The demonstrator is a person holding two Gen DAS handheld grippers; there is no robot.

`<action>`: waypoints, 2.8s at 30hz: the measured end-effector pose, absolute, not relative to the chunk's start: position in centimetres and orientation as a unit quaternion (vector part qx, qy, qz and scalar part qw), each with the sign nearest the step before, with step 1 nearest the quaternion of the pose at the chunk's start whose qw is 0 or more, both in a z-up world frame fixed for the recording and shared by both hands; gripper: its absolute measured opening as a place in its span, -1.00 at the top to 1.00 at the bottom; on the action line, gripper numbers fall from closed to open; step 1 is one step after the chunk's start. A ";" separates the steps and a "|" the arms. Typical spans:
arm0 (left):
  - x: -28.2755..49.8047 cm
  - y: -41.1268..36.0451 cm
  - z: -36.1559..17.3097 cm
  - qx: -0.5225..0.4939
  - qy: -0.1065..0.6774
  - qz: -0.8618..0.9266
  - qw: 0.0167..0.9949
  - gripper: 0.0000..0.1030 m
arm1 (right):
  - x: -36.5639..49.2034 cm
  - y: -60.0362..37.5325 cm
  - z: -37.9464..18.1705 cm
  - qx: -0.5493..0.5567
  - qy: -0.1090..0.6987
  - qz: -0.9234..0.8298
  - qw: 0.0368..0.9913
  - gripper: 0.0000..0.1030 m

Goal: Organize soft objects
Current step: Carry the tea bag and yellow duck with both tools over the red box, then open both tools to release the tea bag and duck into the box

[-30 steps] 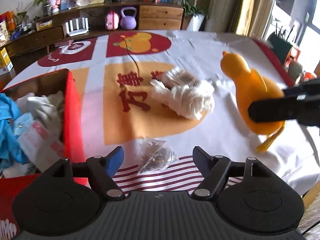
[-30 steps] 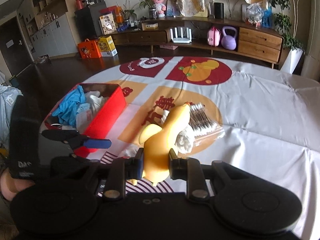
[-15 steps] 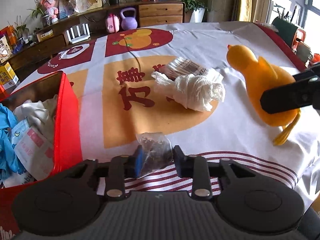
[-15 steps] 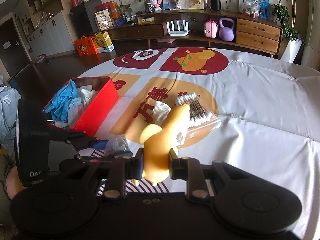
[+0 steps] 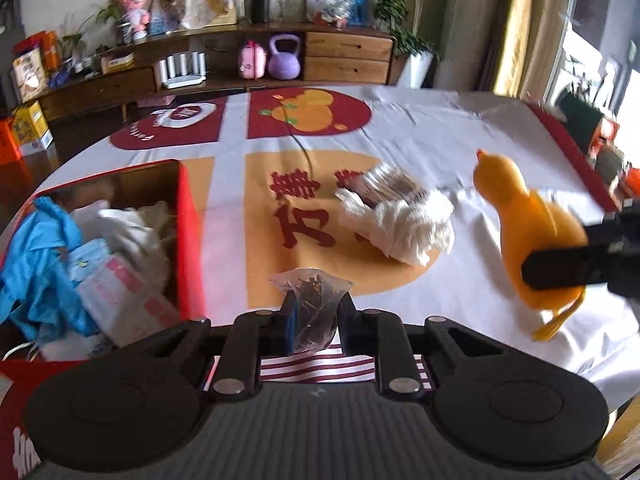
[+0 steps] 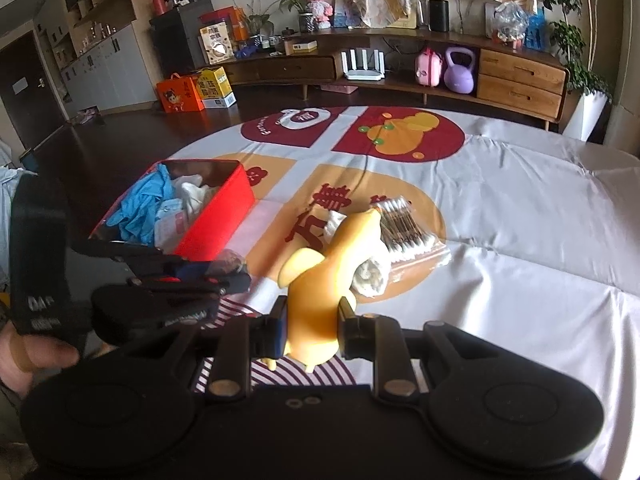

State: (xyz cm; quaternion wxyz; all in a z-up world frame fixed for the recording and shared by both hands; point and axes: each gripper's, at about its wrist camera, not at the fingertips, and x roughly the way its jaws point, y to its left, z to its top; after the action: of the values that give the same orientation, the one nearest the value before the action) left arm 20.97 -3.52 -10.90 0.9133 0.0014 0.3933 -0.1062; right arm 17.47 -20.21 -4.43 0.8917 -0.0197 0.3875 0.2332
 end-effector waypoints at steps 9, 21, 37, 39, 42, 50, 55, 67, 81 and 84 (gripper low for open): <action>19.4 0.1 -6.4 -0.029 0.377 -0.085 0.922 0.63 | 16.6 -17.1 -2.5 -0.043 0.370 0.261 0.890 0.57; 18.0 5.6 -2.9 -0.047 0.362 -0.039 0.930 0.63 | 16.0 -11.6 -0.6 -0.068 0.344 0.302 0.886 0.57; 19.3 12.7 -3.0 -0.061 0.360 0.012 0.931 0.63 | 18.2 -4.0 -1.1 -0.105 0.343 0.334 0.872 0.57; 19.8 13.5 -3.7 -0.064 0.367 0.017 0.928 0.63 | 18.8 -3.2 -1.6 -0.113 0.344 0.331 0.871 0.57; 20.5 14.5 -4.8 -0.069 0.377 0.024 0.923 0.63 | 20.0 -2.1 -2.6 -0.123 0.354 0.327 0.868 0.57; 22.2 15.1 -8.0 -0.067 0.408 0.019 0.910 0.63 | 23.1 0.5 -5.5 -0.142 0.374 0.320 0.859 0.57; 23.1 15.3 -9.3 -0.068 0.418 0.015 0.906 0.63 | 24.3 1.4 -7.1 -0.147 0.386 0.322 0.852 0.56; 24.6 15.4 -11.7 -0.061 0.441 0.014 0.895 0.63 | 25.9 1.9 -9.8 -0.136 0.412 0.320 0.842 0.48; 24.3 15.3 -11.5 -0.070 0.451 0.013 0.890 0.58 | 24.9 1.2 -8.5 -0.137 0.399 0.319 0.849 0.15; 23.7 15.1 -11.2 -0.071 0.450 0.014 0.890 0.45 | 24.3 0.8 -7.9 -0.133 0.394 0.321 0.851 0.10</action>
State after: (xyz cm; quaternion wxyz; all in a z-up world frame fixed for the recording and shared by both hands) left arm 23.75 15.14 -11.15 0.8903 -0.0708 0.4497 0.0142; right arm 24.33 0.79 -7.91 0.8508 -0.1329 0.3941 0.3212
